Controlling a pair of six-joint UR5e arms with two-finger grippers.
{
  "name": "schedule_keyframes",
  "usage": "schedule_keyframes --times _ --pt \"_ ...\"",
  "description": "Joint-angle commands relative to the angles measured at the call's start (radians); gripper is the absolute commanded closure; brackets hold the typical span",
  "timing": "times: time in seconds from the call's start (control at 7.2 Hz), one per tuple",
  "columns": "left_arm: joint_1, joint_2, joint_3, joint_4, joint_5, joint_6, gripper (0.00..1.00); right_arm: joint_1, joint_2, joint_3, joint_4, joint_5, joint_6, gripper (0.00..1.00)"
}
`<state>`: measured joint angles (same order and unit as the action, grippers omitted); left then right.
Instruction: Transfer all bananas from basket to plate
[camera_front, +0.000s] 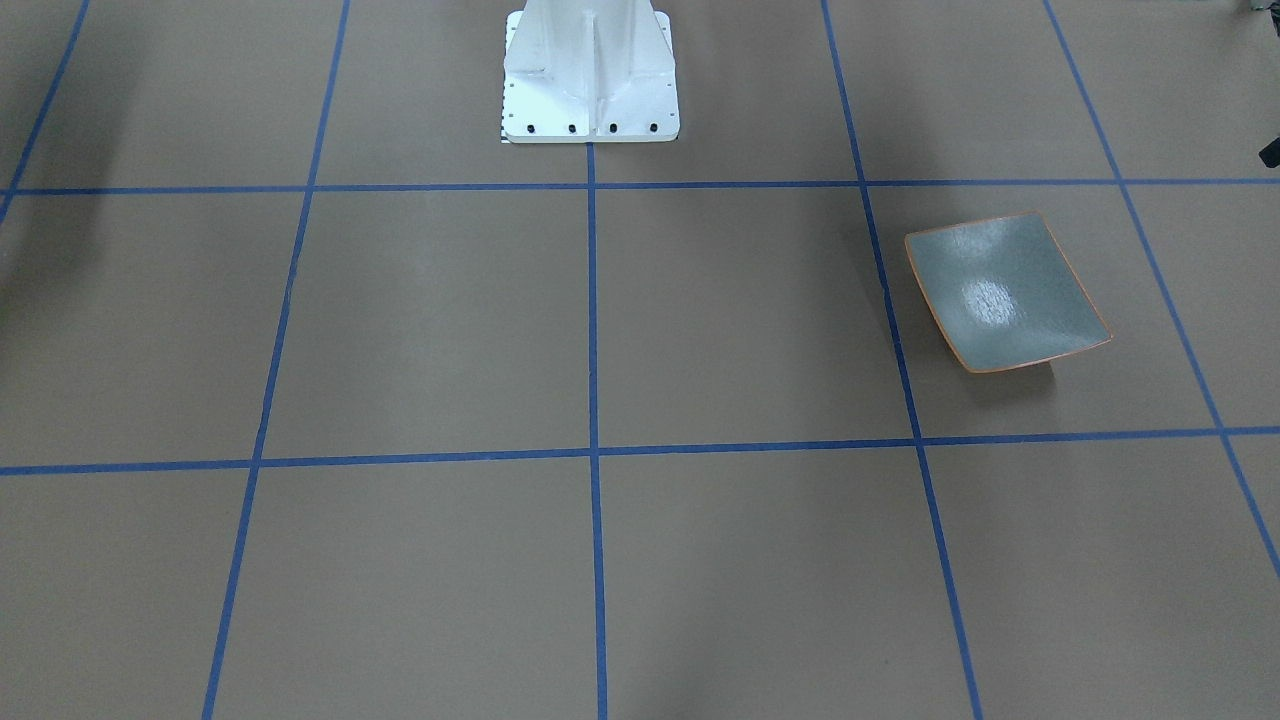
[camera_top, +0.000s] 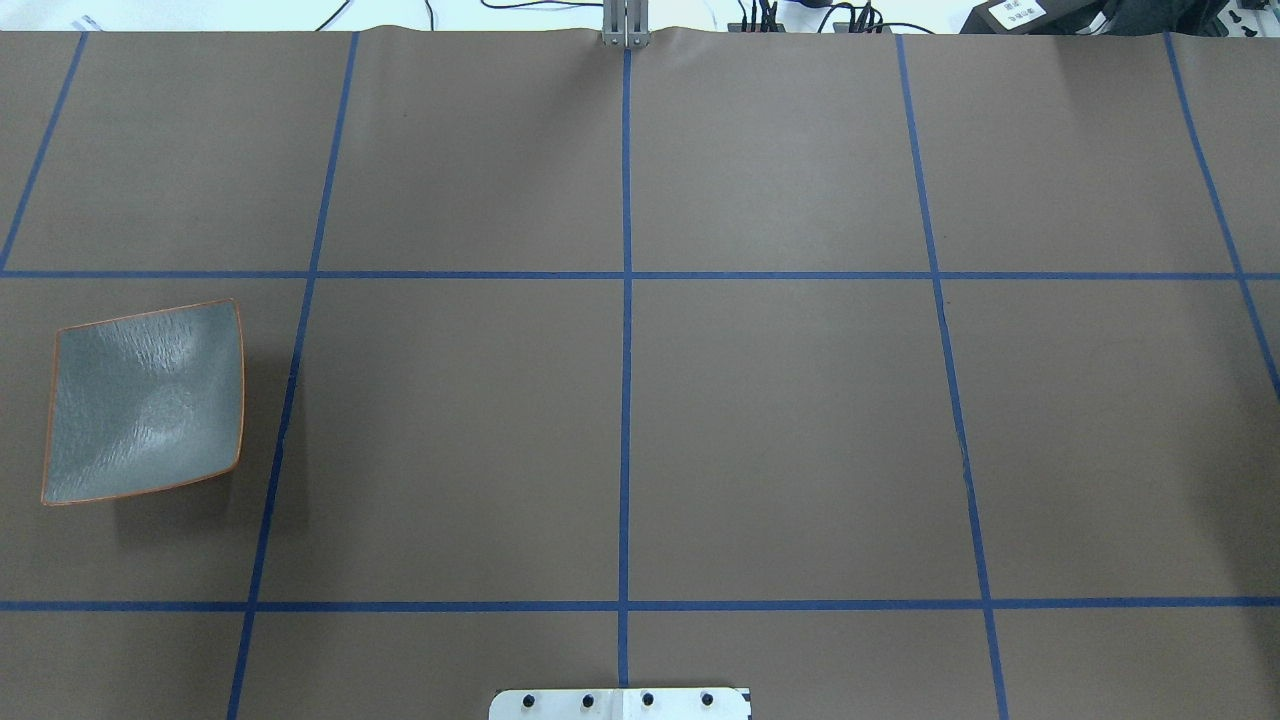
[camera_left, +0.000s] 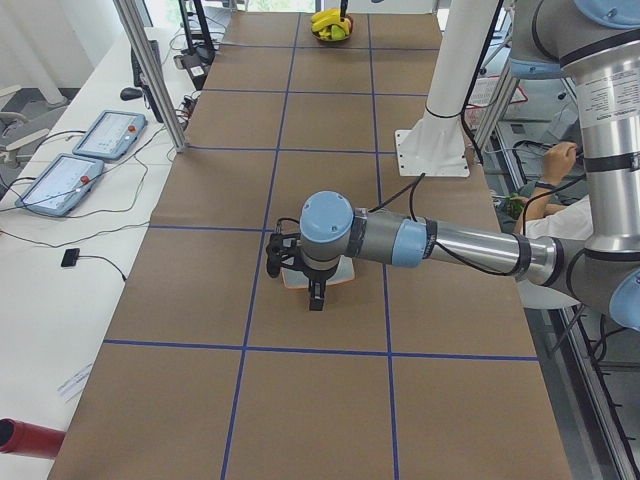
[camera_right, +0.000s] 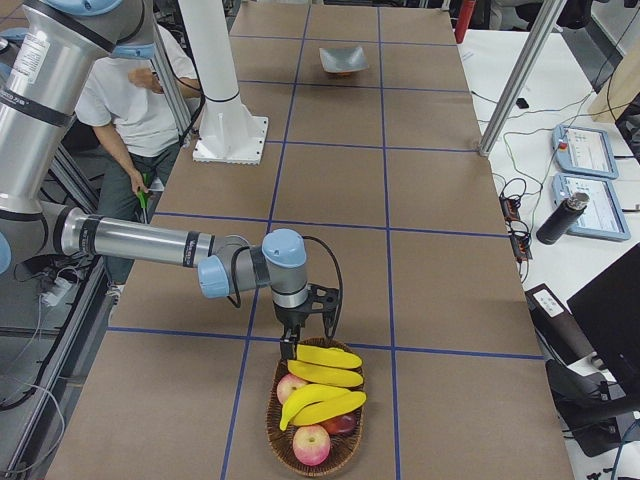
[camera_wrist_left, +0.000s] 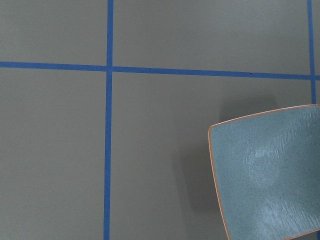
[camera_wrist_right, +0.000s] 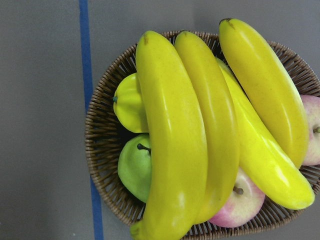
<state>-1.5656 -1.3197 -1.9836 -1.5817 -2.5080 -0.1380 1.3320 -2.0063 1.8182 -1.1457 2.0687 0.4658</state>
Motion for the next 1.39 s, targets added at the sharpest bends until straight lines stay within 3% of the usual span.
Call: schedule_keyframes --times 0.0,0.28,0.42,0.97,1.25 --pt "-0.002 0.011 -0.011 0.000 0.000 0.000 0.00 -0.026 -0.005 -0.061 0.072 -0.001 0.033 0.06" --pt "-0.002 0.013 -0.011 0.000 0.000 0.000 0.00 -0.043 0.004 -0.112 0.155 0.001 0.039 0.09" --pt "-0.002 0.013 -0.011 0.000 0.000 0.000 0.00 -0.050 0.004 -0.108 0.155 0.008 0.047 0.21" --pt "-0.002 0.013 -0.011 0.000 0.000 0.000 0.00 -0.050 0.008 -0.103 0.155 0.008 0.034 0.99" --pt "-0.002 0.013 -0.011 0.000 0.000 0.000 0.00 -0.048 0.001 -0.086 0.155 0.010 0.033 1.00"
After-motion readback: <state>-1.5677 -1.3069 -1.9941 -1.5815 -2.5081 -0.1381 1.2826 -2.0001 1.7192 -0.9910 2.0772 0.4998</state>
